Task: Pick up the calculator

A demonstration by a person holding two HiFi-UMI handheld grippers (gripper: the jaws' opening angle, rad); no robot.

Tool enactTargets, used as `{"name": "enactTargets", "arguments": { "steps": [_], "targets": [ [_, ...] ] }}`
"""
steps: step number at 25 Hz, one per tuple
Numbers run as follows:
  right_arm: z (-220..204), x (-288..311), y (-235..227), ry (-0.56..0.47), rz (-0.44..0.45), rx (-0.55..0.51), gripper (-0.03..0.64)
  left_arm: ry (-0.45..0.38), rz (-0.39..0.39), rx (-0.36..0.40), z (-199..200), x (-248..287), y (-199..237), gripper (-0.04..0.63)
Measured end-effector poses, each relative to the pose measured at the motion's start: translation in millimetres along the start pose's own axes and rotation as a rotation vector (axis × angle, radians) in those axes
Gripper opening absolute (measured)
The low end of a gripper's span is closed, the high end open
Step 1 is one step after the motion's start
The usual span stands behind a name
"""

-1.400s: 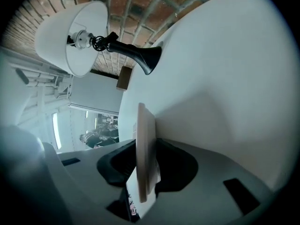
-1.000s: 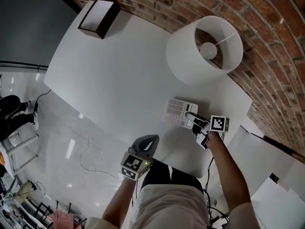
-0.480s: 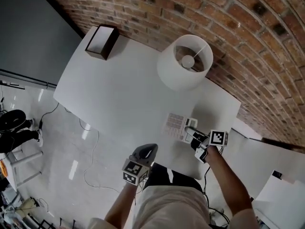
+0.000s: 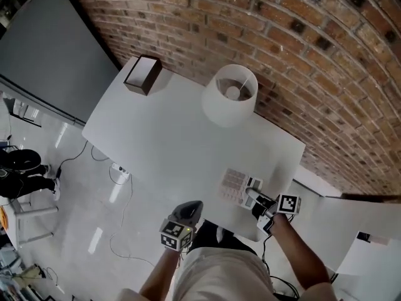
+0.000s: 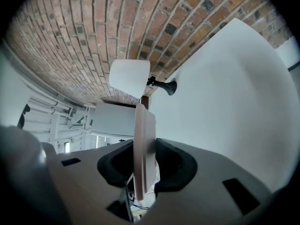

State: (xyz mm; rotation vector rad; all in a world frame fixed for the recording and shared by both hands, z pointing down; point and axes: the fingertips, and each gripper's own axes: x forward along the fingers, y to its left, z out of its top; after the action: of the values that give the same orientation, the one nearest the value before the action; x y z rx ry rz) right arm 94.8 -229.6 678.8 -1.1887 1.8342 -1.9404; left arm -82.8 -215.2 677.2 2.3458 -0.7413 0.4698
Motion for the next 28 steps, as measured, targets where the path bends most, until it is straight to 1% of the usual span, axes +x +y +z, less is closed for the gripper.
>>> {"name": "enactTargets", "arguments": {
  "steps": [2, 4, 6, 8, 12, 15, 20, 24, 28],
  "targets": [
    [-9, -19, 3, 0.000, -0.012, -0.027, 0.115, -0.011, 0.010, 0.000, -2, -6, -16, 0.012],
    [-19, -33, 10, -0.018, 0.035, 0.003, 0.115, -0.016, 0.020, 0.005, -6, -10, -34, 0.012],
    [-26, -49, 10, -0.030, 0.061, 0.004, 0.115, -0.025, 0.028, 0.012, -11, -14, -54, 0.012],
    [-36, -67, 7, -0.031, 0.063, 0.013, 0.115, -0.037, 0.032, 0.012, -17, -18, -75, 0.012],
    [-63, -108, 1, -0.015, 0.052, 0.091, 0.115, -0.054, 0.054, -0.022, -34, -29, -117, 0.012],
    [-73, -136, -5, -0.018, 0.050, 0.081, 0.115, -0.075, 0.079, -0.038, -45, -40, -143, 0.012],
    [-79, -169, -8, -0.024, 0.062, 0.051, 0.115, -0.120, 0.123, -0.054, -55, -59, -170, 0.012],
    [-88, -186, 2, -0.018, 0.080, 0.016, 0.115, -0.152, 0.160, -0.055, -55, -77, -188, 0.012],
    [-103, -193, 12, -0.013, 0.104, 0.037, 0.115, -0.170, 0.167, -0.062, -60, -91, -203, 0.012]
  ]
}}
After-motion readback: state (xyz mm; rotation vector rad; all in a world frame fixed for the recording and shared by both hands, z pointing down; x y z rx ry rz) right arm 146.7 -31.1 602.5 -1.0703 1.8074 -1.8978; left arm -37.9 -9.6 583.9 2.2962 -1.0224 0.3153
